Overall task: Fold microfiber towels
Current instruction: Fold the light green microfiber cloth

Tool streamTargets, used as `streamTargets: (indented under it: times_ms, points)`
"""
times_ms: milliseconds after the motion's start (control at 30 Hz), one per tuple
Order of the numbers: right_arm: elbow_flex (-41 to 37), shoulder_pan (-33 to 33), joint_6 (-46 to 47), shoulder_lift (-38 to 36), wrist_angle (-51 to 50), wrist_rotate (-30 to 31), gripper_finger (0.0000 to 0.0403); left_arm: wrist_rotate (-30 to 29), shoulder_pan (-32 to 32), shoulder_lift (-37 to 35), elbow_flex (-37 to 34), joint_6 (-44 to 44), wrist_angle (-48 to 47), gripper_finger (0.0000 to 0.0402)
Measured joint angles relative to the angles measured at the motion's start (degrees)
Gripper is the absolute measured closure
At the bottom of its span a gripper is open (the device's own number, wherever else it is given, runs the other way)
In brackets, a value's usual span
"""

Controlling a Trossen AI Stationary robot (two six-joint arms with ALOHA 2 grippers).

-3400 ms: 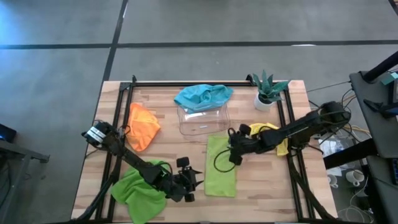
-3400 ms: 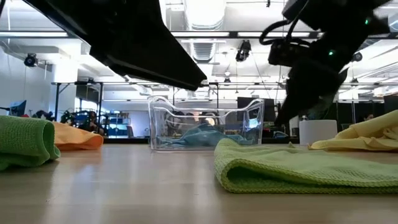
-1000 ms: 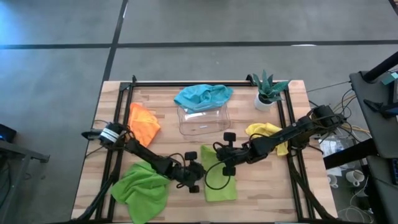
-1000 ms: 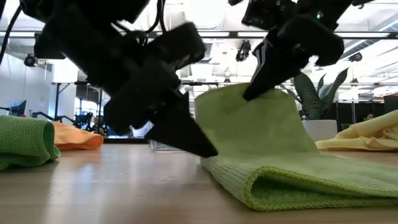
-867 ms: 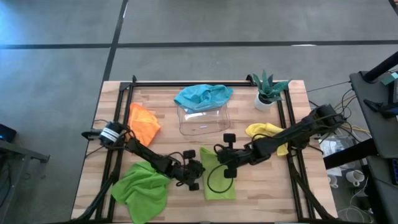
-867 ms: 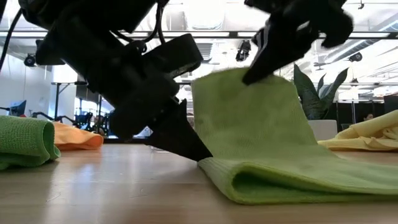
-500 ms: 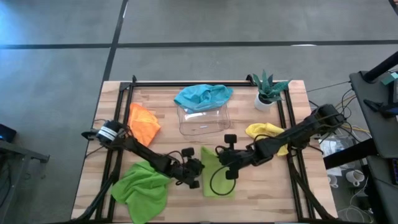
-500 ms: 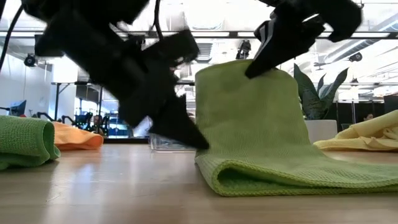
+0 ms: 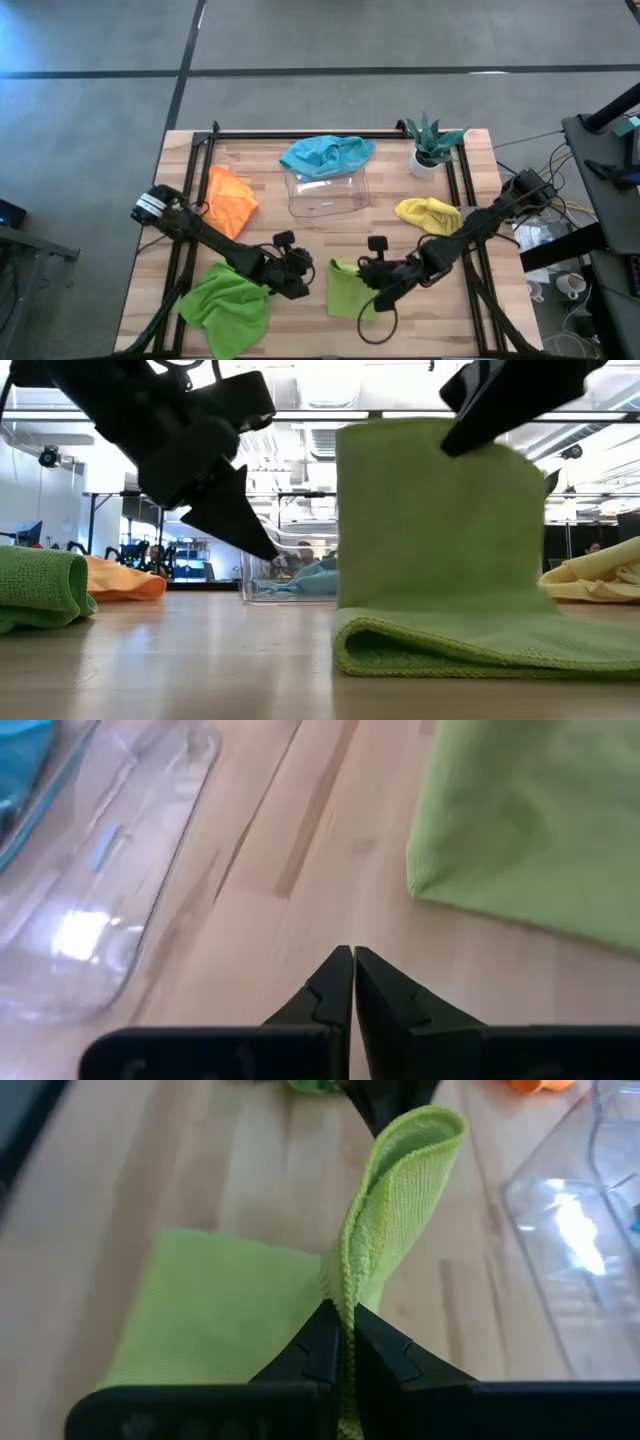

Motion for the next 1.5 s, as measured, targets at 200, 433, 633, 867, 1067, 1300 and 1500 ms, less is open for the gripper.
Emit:
streamTargets:
  times_ms: [200,433,633,867,1067,1300,1500]
  points:
    - [0.8,2.6,3.4,1.5,0.1,0.0,0.0391,5.4,-0.1,4.2,0.0,2.1,14.3,0.0402]
    - [0.8,2.6,5.0,4.9,-0.2,0.0,0.039,17.7,-2.1,11.1,1.1,9.6,29.4,0.0401]
    - [0.8,2.7,5.0,4.9,0.1,-0.2,0.0391,15.3,0.8,16.0,2.9,8.5,30.4,0.0401]
    - [0.8,4.8,6.1,5.8,4.4,-3.4,0.039,16.4,3.7,16.9,2.0,6.2,31.0,0.0401]
    - [0.8,4.9,9.9,9.3,7.5,-3.7,0.039,16.5,3.8,16.8,1.8,6.1,30.7,0.0401]
    - [0.8,5.0,9.5,13.9,10.6,-5.9,0.039,16.6,3.8,16.7,1.5,6.1,30.7,0.0401]
    - [0.8,5.0,8.8,14.0,9.6,-6.1,0.039,17.2,3.9,16.7,1.4,6.2,30.7,0.0401]
